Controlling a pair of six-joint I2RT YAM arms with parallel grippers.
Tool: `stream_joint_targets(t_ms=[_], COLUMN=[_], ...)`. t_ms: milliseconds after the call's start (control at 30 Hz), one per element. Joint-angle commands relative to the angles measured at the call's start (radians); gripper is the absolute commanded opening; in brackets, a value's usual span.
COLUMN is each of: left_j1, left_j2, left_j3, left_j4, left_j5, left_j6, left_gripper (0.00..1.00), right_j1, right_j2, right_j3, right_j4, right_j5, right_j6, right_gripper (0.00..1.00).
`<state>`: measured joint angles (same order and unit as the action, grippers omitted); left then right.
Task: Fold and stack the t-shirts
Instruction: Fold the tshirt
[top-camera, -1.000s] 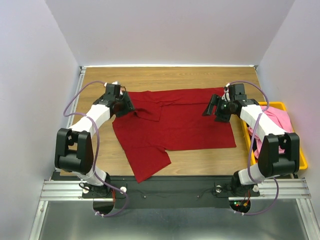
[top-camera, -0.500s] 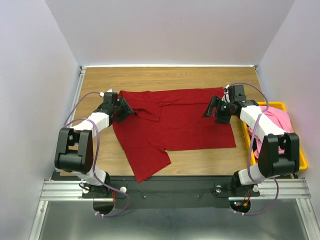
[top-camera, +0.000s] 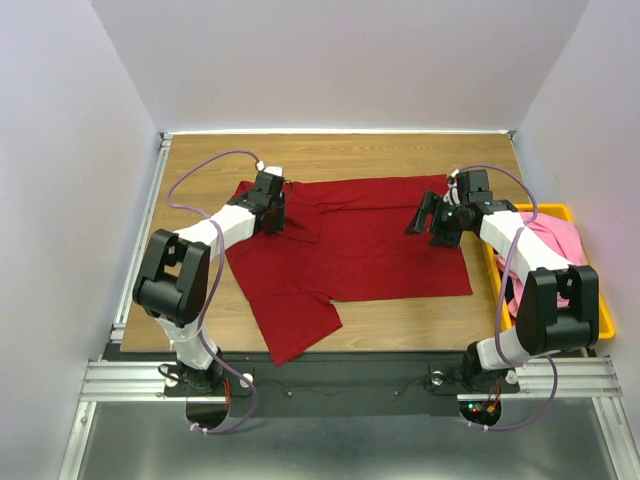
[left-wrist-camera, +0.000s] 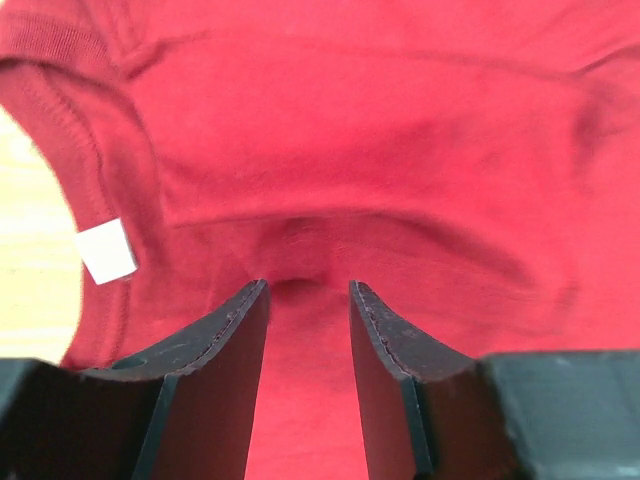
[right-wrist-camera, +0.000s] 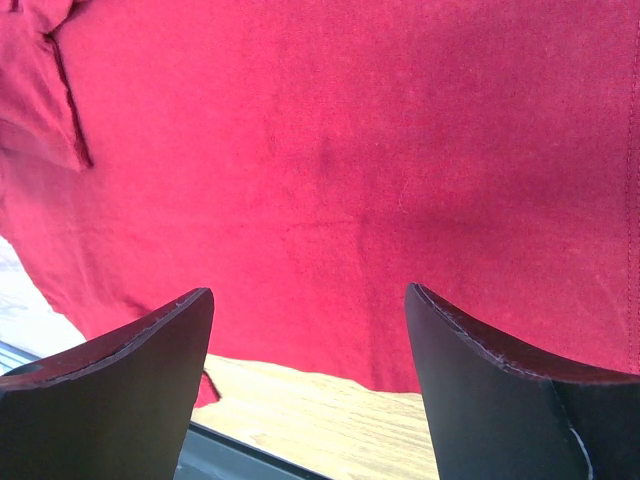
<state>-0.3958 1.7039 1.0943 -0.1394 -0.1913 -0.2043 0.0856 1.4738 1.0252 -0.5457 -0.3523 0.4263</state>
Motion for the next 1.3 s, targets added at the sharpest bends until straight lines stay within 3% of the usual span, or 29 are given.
stream_joint_targets(t_ms=[0,500,633,767,933,1267], left_j1=[0.015,-0.003,-0.005,-0.006,-0.008,-0.023], left_j2=[0.022,0.069,0.082,0.083,0.056,0.008], left_j3=[0.045,0.076,0.079,0.084,0.108,0.141], left_j4=[-0.075,-0.081,-0.081,-0.094,-0.147,-0.321], left_j5=[-0.103,-0.120,-0.116,-0.108,-0.099,-0.114], left_j6=[0.068,0.137,0.143,0.146,0.146,0.131], left_gripper=[0.48,0.47,0.38,0.18,0.01,0.00], right_j1=[0.002,0.003,0.003,0.003,0.002,0.003], right_j2=[-0.012,-0.004,-0.003,-0.003,-0.004,0.002], right_j3=[0.007,0.015,0.016,0.016,0.013,0.019], right_j4=[0.024,0.026,0.026,0.024,0.026,0.027], right_j5=[-0.005,-0.008,-0.010,-0.010,-0.010,-0.005], right_j6=[-0.004,0.002,0.003,0.003,0.005,0.005], right_gripper=[0.83,0.83,0.83,0.83,0.83,0.83])
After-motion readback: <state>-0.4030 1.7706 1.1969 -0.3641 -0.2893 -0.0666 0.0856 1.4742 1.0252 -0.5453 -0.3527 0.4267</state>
